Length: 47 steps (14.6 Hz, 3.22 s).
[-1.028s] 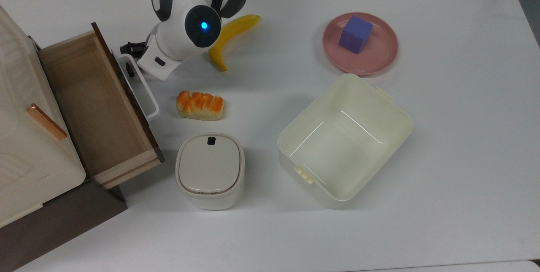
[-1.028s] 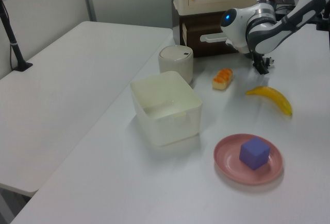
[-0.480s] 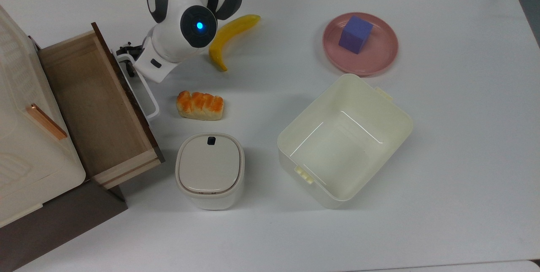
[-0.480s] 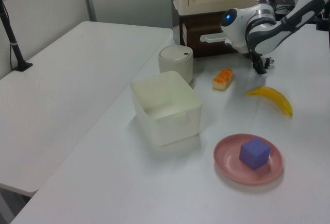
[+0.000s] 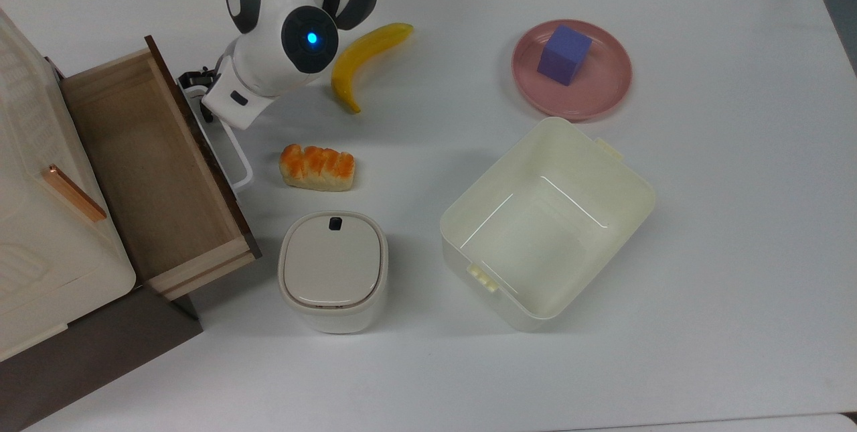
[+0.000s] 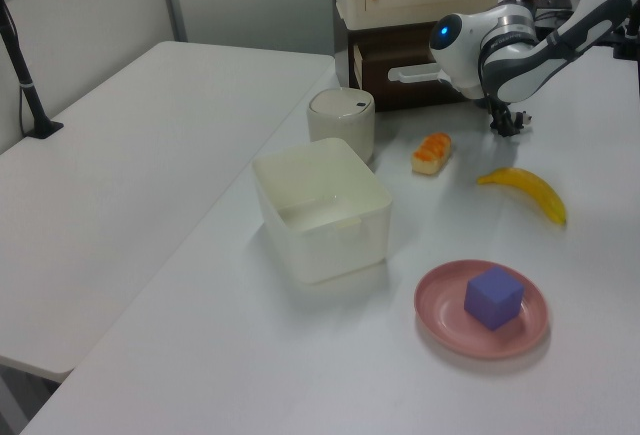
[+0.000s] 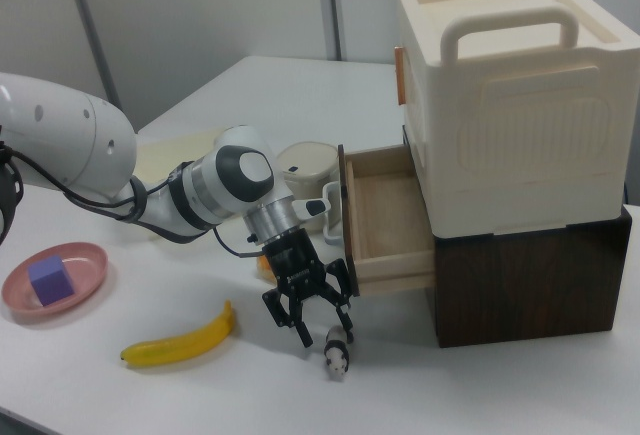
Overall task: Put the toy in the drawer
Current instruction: 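Close the gripper on the panda toy, then lift the panda toy and carry it toward the open drawer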
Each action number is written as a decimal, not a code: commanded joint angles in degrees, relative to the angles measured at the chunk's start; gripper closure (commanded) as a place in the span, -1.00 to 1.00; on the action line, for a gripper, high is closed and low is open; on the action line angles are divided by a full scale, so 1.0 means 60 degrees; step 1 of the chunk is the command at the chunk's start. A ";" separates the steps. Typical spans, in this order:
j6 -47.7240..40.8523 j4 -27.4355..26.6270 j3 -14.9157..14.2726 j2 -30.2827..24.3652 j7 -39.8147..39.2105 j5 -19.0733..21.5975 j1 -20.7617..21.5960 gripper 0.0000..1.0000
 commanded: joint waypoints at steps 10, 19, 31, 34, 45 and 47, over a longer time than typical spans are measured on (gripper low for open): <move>0.0166 0.0032 -0.0044 0.0344 -0.0064 -0.0741 -0.0454 0.15; 0.0166 0.0002 -0.0044 0.0344 -0.0050 -0.0727 -0.0469 1.00; -0.0010 0.0032 0.0145 -0.0080 0.0023 -0.0566 -0.0411 1.00; -0.0302 0.0046 0.0496 -0.0358 0.0068 -0.0317 -0.0352 1.00; -0.1752 0.0105 0.2664 -0.0696 0.0462 0.0093 -0.0352 1.00; -0.1913 0.0397 0.2797 -0.0740 0.0463 0.0531 -0.0352 1.00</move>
